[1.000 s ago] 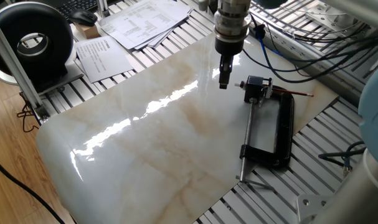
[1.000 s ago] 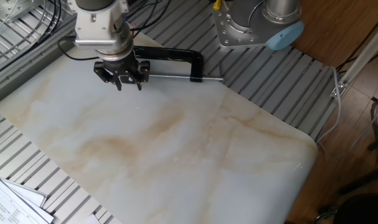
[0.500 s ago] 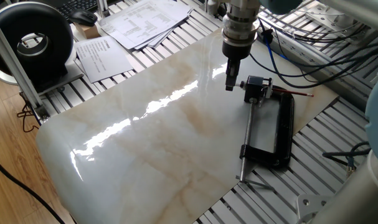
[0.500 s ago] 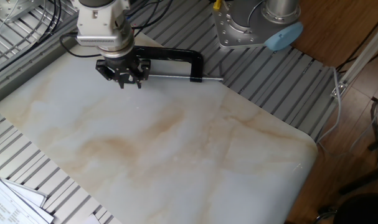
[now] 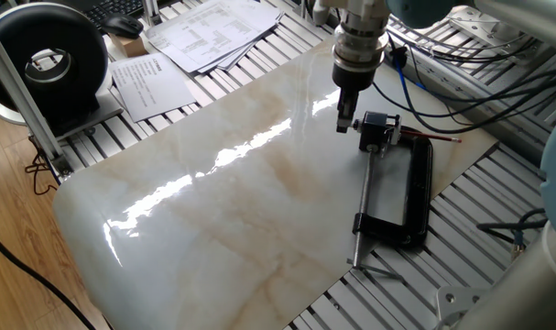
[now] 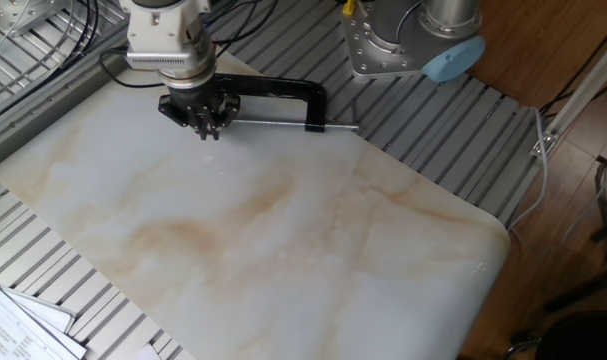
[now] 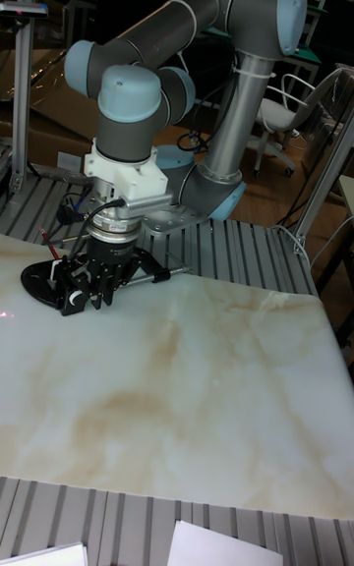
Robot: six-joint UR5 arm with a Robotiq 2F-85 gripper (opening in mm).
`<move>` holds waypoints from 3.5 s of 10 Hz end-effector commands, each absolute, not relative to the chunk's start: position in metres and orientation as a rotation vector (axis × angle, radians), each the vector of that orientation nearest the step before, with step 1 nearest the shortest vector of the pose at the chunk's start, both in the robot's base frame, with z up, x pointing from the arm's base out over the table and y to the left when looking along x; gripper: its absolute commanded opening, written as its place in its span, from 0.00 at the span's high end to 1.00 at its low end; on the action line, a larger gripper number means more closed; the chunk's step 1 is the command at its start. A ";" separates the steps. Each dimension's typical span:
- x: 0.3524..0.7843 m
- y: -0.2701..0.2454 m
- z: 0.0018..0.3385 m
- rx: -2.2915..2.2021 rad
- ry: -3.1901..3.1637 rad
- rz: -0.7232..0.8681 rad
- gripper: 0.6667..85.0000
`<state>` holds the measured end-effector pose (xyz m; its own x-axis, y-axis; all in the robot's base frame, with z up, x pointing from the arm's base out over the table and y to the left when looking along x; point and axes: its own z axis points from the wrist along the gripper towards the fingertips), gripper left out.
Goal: Sharpen the pencil with a pencil sharpener
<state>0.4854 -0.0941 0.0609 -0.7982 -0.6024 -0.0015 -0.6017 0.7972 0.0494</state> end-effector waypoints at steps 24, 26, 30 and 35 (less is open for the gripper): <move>0.533 -0.143 0.071 1.224 -2.859 -0.038 0.69; 0.529 -0.151 0.079 1.231 -2.851 -0.021 1.00; 0.531 -0.164 0.064 1.257 -2.874 -0.041 1.00; 0.525 -0.167 0.046 1.247 -2.886 -0.047 1.00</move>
<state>0.5261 -0.1683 0.0545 -0.6772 -0.7358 0.0029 -0.7355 0.6770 0.0249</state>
